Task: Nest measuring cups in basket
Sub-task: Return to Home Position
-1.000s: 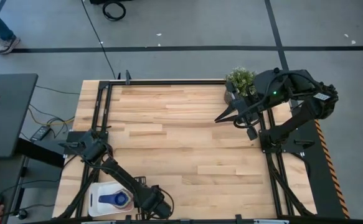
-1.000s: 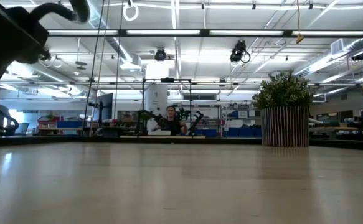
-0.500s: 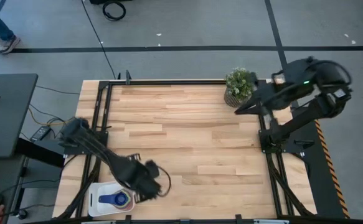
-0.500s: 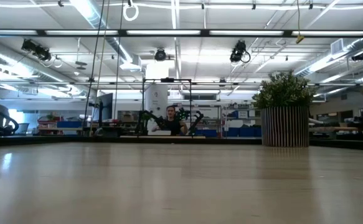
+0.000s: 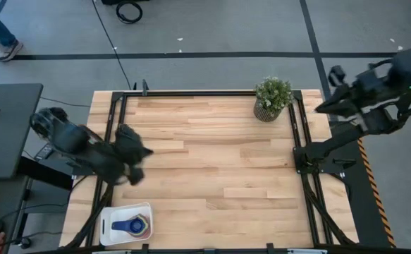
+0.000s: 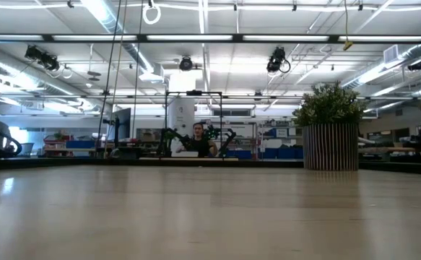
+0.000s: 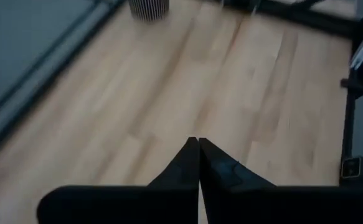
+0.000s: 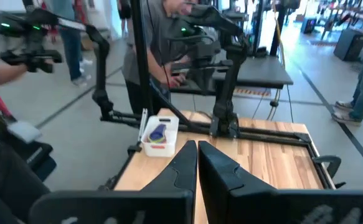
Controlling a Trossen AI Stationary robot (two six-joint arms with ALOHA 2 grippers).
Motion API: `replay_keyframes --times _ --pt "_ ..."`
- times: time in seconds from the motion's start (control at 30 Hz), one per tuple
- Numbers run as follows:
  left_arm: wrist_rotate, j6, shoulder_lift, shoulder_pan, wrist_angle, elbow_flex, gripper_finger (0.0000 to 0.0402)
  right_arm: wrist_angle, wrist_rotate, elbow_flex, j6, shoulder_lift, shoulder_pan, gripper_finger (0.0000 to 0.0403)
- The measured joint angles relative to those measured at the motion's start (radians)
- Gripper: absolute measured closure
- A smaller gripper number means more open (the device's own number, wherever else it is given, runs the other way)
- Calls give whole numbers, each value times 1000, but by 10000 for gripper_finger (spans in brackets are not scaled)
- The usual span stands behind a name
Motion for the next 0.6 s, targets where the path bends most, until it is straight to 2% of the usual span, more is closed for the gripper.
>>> replay_keyframes --times 0.1,0.27,0.43,0.6 --pt "-60 71 -95 -16 -12 0 394 -1 1 0 10 -49 0 381" --pt "-101 139 -231 -17 -52 0 394 3 19 -39 21 -120 0 381" --pt "-118 224 -344 -17 -53 0 394 3 115 -151 58 -185 0 381" --pt "-152 295 -441 -17 -37 -13 394 66 129 -289 63 -255 0 381"
